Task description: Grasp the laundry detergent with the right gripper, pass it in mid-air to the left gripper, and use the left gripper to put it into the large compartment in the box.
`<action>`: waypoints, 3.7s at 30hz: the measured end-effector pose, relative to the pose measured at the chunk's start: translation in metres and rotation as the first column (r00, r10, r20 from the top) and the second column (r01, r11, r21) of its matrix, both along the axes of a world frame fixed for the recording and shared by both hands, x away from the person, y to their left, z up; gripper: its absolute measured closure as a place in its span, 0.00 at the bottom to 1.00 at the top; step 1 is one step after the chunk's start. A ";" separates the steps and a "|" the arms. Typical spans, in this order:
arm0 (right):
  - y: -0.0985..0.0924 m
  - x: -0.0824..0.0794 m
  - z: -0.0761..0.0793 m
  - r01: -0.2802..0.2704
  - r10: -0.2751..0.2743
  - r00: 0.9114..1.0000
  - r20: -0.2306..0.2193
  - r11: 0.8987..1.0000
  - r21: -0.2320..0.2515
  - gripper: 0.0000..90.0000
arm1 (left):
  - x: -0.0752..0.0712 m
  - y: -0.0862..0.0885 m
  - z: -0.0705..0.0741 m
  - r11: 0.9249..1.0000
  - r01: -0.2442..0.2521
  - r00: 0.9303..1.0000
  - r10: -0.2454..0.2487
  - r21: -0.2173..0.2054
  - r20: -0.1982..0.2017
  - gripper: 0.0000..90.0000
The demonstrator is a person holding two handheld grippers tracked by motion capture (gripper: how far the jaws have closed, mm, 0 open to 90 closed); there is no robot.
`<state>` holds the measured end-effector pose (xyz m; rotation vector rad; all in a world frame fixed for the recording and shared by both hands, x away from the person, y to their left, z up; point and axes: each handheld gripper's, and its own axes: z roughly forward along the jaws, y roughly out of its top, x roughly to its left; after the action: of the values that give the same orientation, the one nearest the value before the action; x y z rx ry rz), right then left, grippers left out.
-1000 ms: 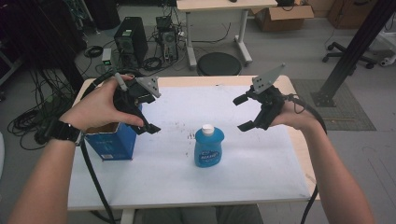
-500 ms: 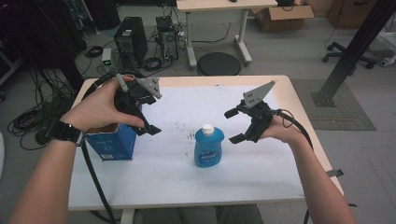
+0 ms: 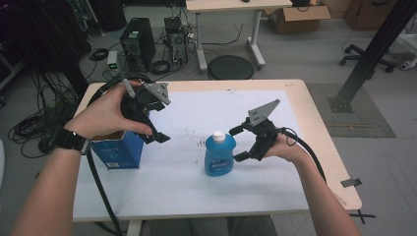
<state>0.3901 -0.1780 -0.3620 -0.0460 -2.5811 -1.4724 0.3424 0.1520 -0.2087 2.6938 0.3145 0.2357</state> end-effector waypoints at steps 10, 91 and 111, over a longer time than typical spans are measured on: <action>0.013 -0.004 -0.017 0.004 -0.004 1.000 -0.017 1.000 0.025 0.04 | -0.001 0.001 -0.003 1.000 -0.006 1.000 0.006 -0.008 -0.003 0.05; 0.030 -0.006 -0.041 -0.030 0.028 0.999 0.030 0.994 0.102 0.43 | -0.001 0.002 -0.008 1.000 0.000 1.000 0.000 -0.001 -0.012 0.05; 0.032 -0.012 0.018 0.009 -0.015 0.997 0.077 0.996 0.084 0.46 | -0.006 -0.004 0.011 1.000 0.015 1.000 -0.015 -0.009 0.014 0.05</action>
<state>0.3782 -0.1457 -0.3440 0.0064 -2.5799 -1.6155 0.3366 0.1479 -0.1977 2.6835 0.2902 0.2475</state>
